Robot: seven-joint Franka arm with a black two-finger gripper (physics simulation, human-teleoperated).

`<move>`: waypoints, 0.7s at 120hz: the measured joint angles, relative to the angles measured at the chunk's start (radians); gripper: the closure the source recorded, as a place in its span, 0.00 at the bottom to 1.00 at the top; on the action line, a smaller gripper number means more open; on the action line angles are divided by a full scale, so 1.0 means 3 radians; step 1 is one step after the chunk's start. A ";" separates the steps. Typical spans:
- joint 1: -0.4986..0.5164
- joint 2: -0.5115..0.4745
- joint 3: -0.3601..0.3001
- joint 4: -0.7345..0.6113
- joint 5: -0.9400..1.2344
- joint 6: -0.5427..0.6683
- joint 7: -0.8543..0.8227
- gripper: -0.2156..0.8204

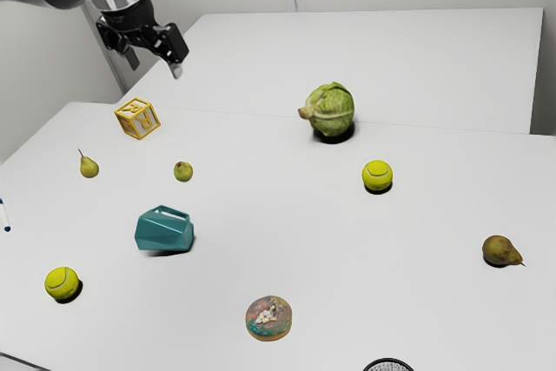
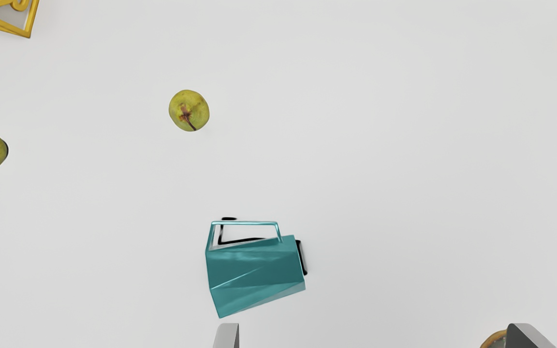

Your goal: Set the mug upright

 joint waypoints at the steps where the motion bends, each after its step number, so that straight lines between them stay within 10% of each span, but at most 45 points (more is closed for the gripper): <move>1: 0.0000 0.0004 0.0000 0.0000 0.0000 0.0001 -0.0002 0.21; 36: 0.0177 0.0088 0.0097 -0.0234 -0.0027 0.0091 -0.0059 0.21; 84: 0.1388 0.0363 0.0108 -0.0736 -0.1082 0.0026 0.0131 0.21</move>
